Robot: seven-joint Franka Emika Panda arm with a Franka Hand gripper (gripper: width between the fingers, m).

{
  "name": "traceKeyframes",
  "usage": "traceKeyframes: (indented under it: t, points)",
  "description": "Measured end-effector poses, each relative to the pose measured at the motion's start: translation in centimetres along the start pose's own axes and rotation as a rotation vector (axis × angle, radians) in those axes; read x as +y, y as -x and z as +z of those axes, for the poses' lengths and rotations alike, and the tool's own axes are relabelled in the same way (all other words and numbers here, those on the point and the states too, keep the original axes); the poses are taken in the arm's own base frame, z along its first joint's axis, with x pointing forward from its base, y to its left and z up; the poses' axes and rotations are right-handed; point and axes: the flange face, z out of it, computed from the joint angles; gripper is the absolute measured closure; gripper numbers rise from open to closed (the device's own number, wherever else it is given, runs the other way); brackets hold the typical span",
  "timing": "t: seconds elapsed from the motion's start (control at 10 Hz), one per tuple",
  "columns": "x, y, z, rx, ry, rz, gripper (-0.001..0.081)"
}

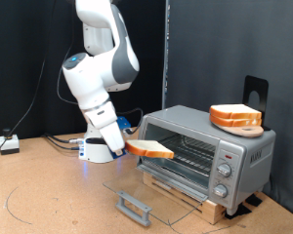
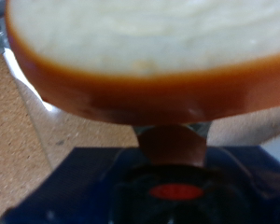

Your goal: Make a piece of toast with the oven

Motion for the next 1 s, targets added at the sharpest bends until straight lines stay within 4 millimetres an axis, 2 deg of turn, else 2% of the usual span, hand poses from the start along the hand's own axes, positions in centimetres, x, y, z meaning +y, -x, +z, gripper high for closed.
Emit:
traceKeyframes:
  t: [0.6,0.8,1.0]
  points:
    - [-5.9,-6.7,1.6,-0.061,0.087,-0.100,0.0394]
    - [-7.4,-7.6,2.0,-0.084,0.107,-0.124,0.0394]
    - [-7.4,-7.2,2.5,-0.118,0.155,-0.150,0.0394]
